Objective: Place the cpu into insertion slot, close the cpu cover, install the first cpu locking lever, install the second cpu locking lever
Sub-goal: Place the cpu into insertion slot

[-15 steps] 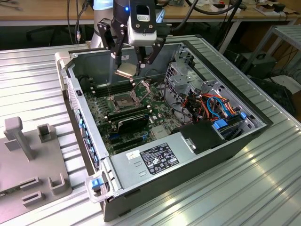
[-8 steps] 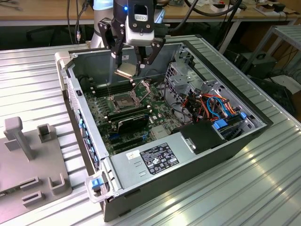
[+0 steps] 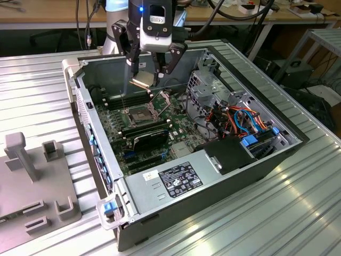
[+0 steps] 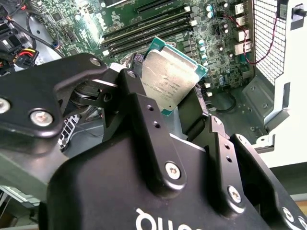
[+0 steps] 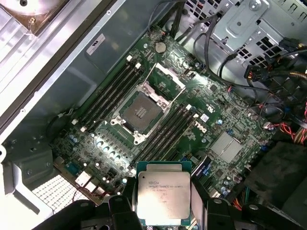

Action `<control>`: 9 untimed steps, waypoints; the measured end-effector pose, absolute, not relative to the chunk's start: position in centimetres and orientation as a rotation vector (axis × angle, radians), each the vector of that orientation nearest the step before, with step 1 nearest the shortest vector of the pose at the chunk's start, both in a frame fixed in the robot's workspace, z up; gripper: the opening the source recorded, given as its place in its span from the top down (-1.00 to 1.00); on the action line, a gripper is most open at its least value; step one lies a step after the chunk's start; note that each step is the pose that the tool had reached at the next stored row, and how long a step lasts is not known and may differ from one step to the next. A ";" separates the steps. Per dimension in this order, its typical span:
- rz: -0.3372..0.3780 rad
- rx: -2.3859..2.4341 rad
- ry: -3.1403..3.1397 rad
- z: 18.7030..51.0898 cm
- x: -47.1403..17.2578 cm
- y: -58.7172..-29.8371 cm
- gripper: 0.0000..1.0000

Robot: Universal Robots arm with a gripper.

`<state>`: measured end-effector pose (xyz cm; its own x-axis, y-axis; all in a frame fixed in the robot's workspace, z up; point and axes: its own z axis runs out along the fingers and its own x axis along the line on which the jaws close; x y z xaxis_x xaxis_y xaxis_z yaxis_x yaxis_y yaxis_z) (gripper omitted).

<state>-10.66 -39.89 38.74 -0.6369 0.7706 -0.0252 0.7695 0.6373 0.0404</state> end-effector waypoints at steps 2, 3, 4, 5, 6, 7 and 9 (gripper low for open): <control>0.040 1.328 2.803 38.7 -10.7 -39.9 -0.09; 0.040 1.334 2.799 38.7 -10.7 -39.9 -0.09; 0.040 1.343 2.795 38.7 -10.7 -39.9 -0.09; 0.039 1.350 2.792 38.7 -10.7 -39.9 -0.09; 0.039 1.358 2.788 38.7 -10.7 -39.9 -0.09; 0.039 1.374 2.780 38.7 -10.7 -39.9 -0.09; 0.038 1.401 2.766 38.7 -10.7 -39.9 -0.09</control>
